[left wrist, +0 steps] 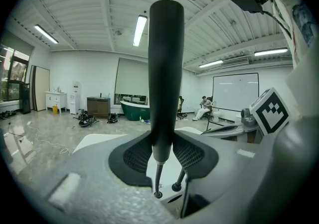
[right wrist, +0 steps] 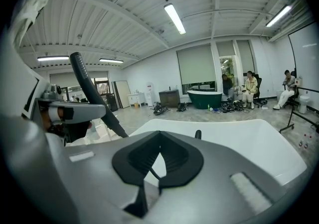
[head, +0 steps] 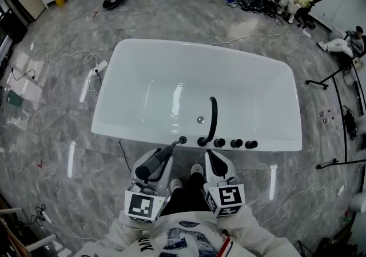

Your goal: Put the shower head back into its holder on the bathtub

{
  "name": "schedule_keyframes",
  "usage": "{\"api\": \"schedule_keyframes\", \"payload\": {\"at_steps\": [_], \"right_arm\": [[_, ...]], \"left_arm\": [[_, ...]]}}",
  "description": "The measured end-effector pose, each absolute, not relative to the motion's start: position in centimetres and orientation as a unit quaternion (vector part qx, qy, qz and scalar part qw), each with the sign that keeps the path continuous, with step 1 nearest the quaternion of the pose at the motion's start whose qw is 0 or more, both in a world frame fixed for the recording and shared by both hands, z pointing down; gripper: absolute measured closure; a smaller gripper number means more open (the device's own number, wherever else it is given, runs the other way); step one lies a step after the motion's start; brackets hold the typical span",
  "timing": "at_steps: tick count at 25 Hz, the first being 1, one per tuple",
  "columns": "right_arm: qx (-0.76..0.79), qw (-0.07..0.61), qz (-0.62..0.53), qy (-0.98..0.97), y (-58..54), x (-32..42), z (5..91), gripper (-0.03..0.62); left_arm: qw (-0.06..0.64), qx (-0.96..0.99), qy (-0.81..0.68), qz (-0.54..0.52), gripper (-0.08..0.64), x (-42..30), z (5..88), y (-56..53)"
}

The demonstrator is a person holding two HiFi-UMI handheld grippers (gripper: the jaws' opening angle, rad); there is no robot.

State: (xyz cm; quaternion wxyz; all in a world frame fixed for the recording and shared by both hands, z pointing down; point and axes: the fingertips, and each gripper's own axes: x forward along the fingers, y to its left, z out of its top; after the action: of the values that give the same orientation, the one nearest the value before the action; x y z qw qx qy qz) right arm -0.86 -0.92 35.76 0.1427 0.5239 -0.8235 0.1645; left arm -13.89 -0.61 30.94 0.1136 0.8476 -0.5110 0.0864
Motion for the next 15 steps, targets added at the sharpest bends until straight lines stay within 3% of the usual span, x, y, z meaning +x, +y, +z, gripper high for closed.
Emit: {"api": "schedule_keyframes", "payload": {"at_steps": [15], "right_arm": [[0.510, 0.144, 0.189, -0.827, -3.4, -1.1, 39.2, 0.588]], "left_arm": [[0.121, 0.847, -0.504, 0.115, 0.421, -12.0, 35.3, -3.4]]}}
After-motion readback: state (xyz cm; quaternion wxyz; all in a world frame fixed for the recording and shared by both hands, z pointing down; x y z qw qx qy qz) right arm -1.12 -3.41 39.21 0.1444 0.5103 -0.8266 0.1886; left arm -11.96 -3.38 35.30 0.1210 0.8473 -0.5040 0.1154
